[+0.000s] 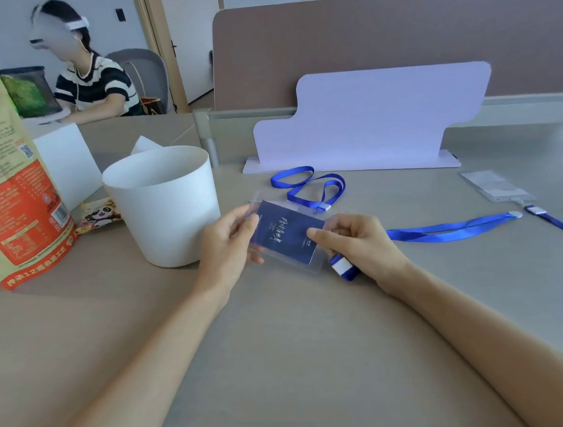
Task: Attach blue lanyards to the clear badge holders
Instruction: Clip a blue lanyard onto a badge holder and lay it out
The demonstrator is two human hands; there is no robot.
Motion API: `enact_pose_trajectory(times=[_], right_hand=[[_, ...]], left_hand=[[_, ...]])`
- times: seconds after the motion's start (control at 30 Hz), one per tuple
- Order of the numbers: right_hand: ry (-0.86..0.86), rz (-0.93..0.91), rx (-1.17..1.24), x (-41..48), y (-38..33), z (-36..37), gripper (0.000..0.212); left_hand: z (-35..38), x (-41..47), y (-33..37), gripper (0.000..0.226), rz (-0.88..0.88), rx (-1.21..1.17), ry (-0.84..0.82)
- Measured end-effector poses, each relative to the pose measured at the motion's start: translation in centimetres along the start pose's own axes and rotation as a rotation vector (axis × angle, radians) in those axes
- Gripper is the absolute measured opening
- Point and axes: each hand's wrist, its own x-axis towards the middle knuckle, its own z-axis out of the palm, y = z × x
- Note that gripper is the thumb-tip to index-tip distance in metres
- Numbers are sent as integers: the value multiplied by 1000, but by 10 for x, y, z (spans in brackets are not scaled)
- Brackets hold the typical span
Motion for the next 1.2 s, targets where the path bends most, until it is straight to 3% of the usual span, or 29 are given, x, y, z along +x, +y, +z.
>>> enact_pose_trajectory(times=[0.13,0.23,0.33,0.53,0.73,0.87,1.03,1.2], right_hand=[[-55,12,-60,-11,-1,2,26],[-23,-11,-3,-30,-6,0,25],[113,-7,87,-50,-8,-5,27],[289,47,238,-84,-6,-21,29],[344,155,289,-101,-19,-61,18],[309,197,179,-115,-41,-97,26],[430,169,67,-128,-56,-134,26],[411,289,-80,-129,-45,-169,24]], left_hand=[[2,-3,2,23,11,0,29],[8,-8,6,39,-154,-173,3],[23,-17,15,49,-270,-343,-139],[68,-59,43,20,-96,122,-492],[105,-62,76,12,10,156,-473],[135,-50,94,11,34,172,-462],[186,-34,99,11,29,146,-420],[238,-17,82,14,-23,134,-446]])
